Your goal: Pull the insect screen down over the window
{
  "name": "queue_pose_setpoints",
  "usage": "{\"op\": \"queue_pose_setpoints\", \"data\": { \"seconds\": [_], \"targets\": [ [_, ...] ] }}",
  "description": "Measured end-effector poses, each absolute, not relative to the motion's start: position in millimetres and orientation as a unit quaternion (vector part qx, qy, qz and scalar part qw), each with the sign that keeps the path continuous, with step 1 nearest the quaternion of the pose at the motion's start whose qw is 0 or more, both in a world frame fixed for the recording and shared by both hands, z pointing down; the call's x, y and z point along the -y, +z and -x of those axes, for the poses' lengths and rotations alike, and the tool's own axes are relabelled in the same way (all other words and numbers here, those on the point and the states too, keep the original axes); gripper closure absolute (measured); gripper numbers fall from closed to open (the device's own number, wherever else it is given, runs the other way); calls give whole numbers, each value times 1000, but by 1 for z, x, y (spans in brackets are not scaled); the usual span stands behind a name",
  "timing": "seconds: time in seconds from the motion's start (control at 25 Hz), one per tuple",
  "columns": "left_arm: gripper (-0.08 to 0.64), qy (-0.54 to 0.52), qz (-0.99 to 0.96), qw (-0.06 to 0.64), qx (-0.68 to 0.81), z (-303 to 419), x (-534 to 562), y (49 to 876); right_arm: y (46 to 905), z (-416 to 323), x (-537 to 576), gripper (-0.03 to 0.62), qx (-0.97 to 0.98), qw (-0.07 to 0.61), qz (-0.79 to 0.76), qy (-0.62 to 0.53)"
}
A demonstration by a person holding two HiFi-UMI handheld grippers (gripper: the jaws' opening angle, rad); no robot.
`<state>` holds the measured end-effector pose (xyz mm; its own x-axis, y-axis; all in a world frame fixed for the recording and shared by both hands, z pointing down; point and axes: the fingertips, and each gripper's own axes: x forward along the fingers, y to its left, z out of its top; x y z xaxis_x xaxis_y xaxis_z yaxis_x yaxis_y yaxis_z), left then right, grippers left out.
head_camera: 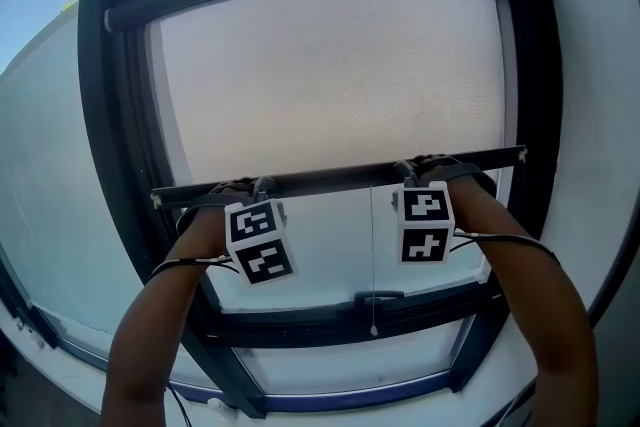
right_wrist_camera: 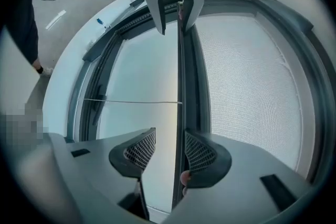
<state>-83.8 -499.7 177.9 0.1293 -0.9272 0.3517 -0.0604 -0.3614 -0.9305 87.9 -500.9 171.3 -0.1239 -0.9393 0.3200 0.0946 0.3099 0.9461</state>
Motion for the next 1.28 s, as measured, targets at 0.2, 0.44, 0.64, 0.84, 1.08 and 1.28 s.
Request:
{"op": "queue_pose_setpoints", "data": {
  "seconds": [0.2, 0.44, 0.64, 0.84, 1.08, 1.28],
  "targets": [
    [390, -514, 647, 404, -393, 83, 501, 190, 183, -88, 502, 420, 591, 552, -360, -465],
    [391, -513, 659, 388, -389, 82, 503, 201, 195, -87, 503, 420, 598, 552, -355, -460],
    [391, -523, 672, 373, -369, 81, 502, 242, 235, -88, 502, 420, 619, 553, -332, -449],
    [391, -513, 694, 352, -363, 77, 499, 268, 260, -93, 501, 420, 648, 529, -331, -437],
    [391, -523, 706, 333, -343, 76, 497, 295, 287, -92, 499, 420, 667, 531, -318, -414],
    [391, -538, 706, 325, -326, 78, 495, 326, 316, -89, 497, 420, 682, 530, -307, -400]
  ]
}}
